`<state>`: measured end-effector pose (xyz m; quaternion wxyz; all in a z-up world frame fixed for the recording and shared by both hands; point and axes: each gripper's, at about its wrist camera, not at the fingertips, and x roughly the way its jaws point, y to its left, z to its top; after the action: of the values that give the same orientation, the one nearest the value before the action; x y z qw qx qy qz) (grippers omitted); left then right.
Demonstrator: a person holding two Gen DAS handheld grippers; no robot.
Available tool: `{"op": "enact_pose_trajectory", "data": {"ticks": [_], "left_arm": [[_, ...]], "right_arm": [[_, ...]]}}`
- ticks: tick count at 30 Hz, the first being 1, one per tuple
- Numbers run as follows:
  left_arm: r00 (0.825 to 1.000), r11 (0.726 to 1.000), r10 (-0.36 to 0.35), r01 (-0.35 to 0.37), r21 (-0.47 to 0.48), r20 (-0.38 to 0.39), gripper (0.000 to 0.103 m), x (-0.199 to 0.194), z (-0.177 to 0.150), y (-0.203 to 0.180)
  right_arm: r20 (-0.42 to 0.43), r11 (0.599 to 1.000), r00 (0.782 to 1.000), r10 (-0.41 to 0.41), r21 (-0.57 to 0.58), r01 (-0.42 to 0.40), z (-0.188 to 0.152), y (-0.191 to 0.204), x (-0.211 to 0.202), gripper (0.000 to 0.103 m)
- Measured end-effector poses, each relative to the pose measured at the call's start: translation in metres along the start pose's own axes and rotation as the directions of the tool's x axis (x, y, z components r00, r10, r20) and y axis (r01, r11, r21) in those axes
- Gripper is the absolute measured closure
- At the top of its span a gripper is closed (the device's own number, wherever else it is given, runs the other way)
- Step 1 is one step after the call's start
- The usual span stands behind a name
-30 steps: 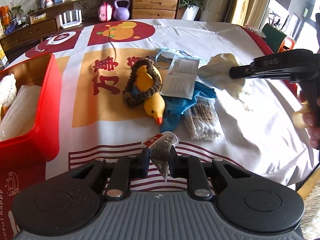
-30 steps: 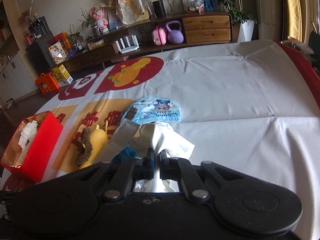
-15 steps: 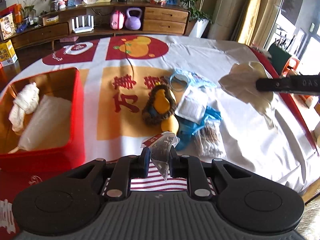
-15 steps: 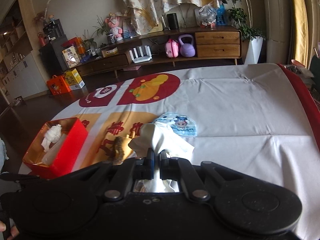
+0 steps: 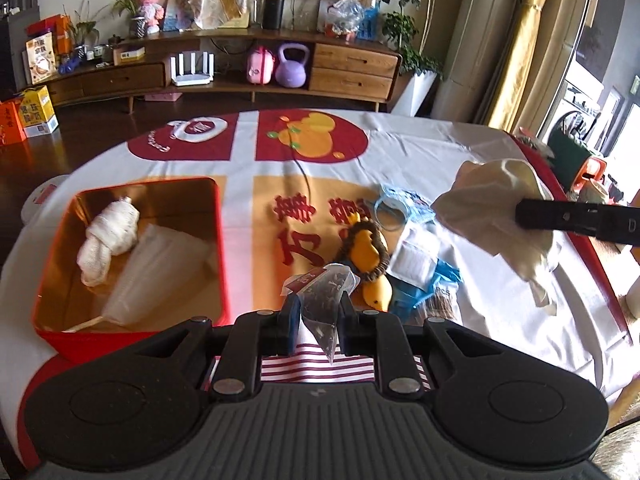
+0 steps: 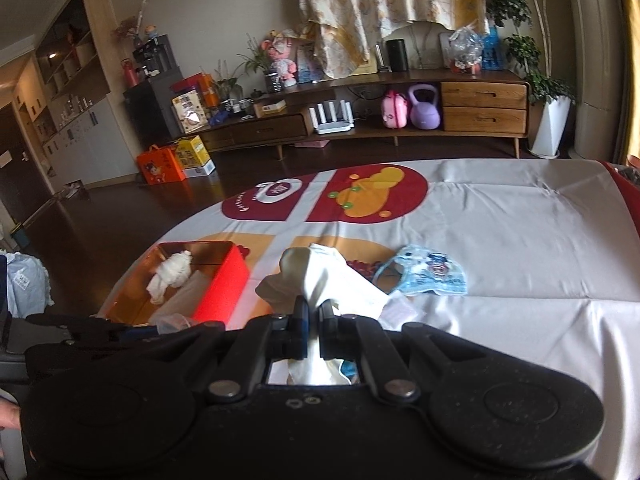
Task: Organize soft objects
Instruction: 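Carry the tea bag and white cloth in both grippers over the red tin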
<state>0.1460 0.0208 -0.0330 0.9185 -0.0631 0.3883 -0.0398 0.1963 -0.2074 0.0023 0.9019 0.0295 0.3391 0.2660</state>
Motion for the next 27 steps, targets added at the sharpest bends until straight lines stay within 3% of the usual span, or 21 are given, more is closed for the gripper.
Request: {"op": "enact_pose_trajectory", "data": {"ticks": [11, 27], "left_arm": [[0.998, 0.998, 0.046, -0.045, -0.034, 0.034, 0.084, -0.028, 0.006, 0.043], [0.99, 0.987, 0.144, -0.144, -0.072, 0.0, 0.084, -0.034, 0.007, 0.119]], "right_arm": [[-0.014, 0.991, 0.996, 0.094, -0.09, -0.095, 0.015, 0.065, 0.018, 0.1], [-0.07, 0.975, 0.984, 0.164, -0.141, -0.172, 0.029, 0.139, 0.072, 0.099]]}}
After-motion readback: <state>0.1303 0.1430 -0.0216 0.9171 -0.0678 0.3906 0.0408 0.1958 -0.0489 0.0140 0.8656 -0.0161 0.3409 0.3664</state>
